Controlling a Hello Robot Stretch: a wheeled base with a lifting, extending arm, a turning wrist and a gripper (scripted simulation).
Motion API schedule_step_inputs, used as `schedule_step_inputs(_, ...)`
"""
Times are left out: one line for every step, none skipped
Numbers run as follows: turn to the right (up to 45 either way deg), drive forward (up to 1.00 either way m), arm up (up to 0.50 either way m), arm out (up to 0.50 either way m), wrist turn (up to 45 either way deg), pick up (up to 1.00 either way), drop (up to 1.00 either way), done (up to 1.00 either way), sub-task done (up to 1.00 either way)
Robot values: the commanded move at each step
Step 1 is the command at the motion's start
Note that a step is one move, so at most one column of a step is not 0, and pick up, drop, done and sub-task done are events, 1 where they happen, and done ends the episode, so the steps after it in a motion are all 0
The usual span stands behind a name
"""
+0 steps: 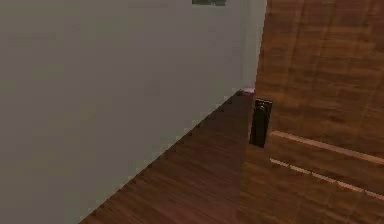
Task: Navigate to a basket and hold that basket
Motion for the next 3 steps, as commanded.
schedule_step_inputs(-12.0, 0.0, 0.0, 0.0, 0.0, 0.0, 0.0, 0.0, 0.0)
schedule_step_inputs(0.0, 0.8, 0.0, 0.0, 0.0, 0.0, 0.0, 0.0, 0.0)
schedule_step_inputs(-30.0, 0.0, 0.0, 0.0, 0.0, 0.0, 0.0, 0.0, 0.0)
